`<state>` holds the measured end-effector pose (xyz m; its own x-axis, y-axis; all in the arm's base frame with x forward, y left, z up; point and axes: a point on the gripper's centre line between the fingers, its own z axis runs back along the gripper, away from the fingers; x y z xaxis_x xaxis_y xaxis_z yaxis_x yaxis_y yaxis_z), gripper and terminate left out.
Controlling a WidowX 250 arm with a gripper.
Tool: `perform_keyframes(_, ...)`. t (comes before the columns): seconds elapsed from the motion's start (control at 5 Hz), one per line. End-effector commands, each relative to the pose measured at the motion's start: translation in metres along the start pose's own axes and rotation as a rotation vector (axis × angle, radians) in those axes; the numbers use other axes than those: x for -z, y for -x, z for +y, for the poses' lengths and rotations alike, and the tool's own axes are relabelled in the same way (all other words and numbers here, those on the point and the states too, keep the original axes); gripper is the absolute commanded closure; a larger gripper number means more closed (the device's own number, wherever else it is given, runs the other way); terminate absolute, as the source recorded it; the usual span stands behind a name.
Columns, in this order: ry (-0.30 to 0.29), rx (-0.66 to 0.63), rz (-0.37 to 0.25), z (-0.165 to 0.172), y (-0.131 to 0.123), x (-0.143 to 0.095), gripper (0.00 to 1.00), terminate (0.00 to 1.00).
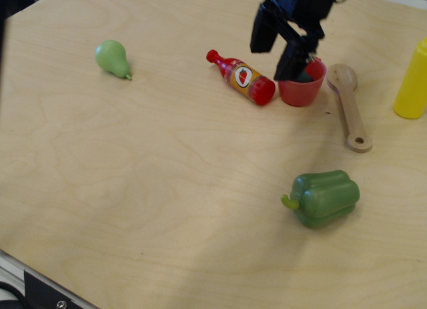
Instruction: Put cucumber in cup
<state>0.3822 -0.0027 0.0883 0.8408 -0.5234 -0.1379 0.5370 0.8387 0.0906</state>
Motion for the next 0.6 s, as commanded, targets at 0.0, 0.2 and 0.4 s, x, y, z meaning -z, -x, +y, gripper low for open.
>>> perform_keyframes(0.0,-0.042,-0.082,-0.179,0.0145,0.0386,-0.0461,0.0,0.0)
perform_keyframes(0.2,-0.042,-0.082,-0.179,0.0145,0.0386,-0.0461,0.0,0.0)
perform_keyframes(0.4,-0.042,-0.082,-0.179,0.0145,0.0386,-0.0461,0.0,1.0)
